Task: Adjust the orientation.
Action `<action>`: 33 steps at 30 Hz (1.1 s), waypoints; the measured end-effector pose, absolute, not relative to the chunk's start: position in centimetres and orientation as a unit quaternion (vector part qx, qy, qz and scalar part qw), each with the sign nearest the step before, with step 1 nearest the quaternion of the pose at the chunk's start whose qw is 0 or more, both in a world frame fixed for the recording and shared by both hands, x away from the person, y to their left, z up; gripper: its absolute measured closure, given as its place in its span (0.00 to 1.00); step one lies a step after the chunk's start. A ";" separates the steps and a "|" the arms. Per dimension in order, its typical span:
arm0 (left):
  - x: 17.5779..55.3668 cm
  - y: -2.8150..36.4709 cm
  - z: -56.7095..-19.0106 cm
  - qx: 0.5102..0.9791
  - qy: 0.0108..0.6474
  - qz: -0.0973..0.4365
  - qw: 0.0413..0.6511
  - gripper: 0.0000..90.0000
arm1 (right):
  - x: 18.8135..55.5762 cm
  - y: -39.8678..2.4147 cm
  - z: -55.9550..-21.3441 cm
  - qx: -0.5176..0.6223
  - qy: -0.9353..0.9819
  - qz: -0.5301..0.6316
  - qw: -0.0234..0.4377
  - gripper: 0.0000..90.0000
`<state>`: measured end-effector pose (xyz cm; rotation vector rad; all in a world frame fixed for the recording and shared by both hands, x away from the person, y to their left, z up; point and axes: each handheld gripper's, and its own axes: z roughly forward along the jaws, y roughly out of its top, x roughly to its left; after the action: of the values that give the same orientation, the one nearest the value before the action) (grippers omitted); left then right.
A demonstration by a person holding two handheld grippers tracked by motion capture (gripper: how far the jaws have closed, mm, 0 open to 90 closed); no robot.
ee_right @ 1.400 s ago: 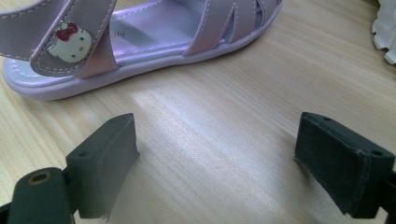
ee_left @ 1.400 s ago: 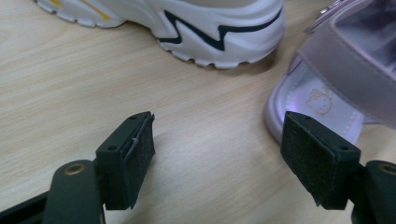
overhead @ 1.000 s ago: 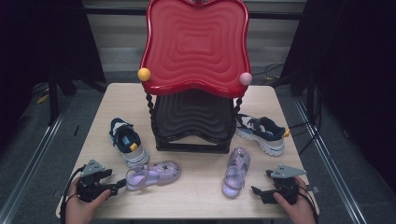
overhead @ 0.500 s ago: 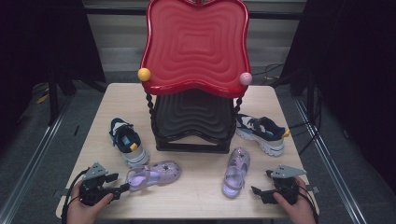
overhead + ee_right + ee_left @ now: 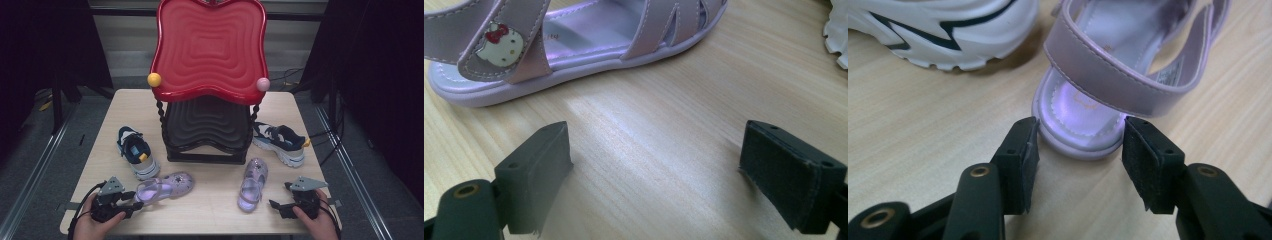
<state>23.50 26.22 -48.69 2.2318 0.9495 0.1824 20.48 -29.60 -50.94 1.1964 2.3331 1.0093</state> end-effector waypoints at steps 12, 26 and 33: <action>23.2 25.7 -48.5 0.856 0.356 0.055 0.371 0.59 | 20.5 -29.6 -50.9 0.419 0.820 0.354 0.164 0.13; 23.6 27.9 -46.8 0.836 0.394 0.077 0.374 0.41 | 20.5 -29.6 -50.9 0.418 0.820 0.355 0.164 0.13; 23.8 28.7 -45.5 0.821 0.403 0.093 0.394 0.38 | 20.6 -29.6 -50.9 0.417 0.820 0.355 0.164 0.14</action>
<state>23.81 28.71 -45.50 2.0814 1.0234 0.2354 20.57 -29.60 -50.95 1.1888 2.3387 1.0131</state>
